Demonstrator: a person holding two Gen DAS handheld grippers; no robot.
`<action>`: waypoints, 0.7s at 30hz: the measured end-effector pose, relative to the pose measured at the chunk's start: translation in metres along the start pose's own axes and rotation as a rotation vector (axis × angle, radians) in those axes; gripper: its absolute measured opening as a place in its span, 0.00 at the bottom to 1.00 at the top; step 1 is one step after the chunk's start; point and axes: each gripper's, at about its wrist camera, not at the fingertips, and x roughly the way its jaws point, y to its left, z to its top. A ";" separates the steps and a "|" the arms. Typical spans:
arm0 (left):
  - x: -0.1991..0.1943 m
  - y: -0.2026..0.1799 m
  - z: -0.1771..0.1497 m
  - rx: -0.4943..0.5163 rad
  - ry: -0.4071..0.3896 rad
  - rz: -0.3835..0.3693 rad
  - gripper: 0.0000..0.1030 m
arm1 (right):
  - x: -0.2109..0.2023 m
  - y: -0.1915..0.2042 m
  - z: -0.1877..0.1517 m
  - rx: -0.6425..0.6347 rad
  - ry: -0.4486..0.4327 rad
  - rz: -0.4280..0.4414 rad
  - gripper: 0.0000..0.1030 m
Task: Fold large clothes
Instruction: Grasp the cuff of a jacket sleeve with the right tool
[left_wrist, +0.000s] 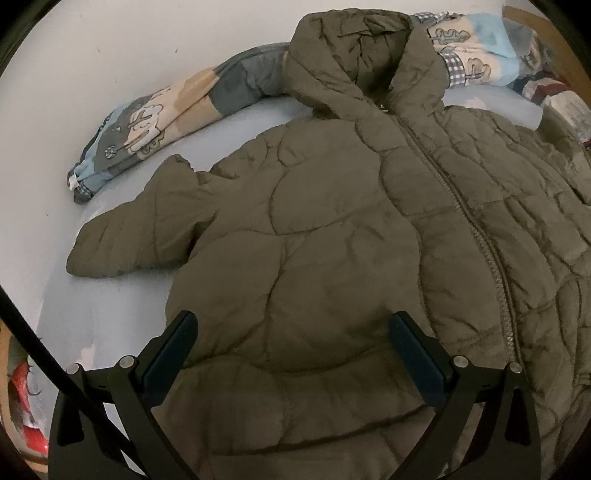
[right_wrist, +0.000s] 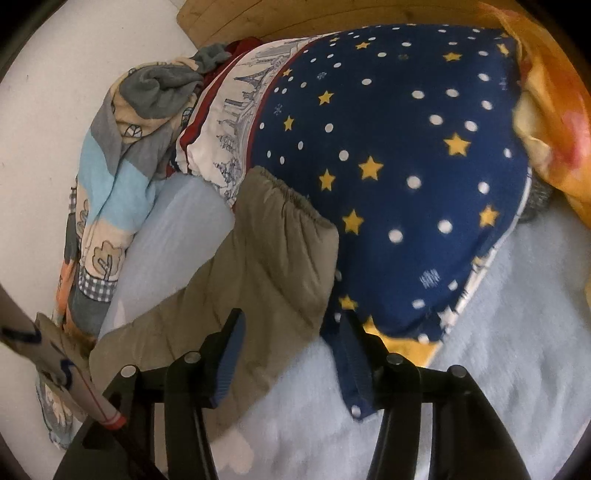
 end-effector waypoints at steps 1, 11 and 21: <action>0.000 0.000 0.001 -0.004 -0.002 -0.003 1.00 | 0.002 -0.001 0.001 0.007 -0.003 0.008 0.56; 0.000 -0.002 0.002 -0.022 0.007 -0.021 1.00 | 0.011 -0.002 0.013 -0.015 -0.024 -0.032 0.17; -0.036 0.014 0.006 -0.091 -0.070 -0.068 1.00 | -0.113 0.085 -0.014 -0.225 -0.167 0.042 0.16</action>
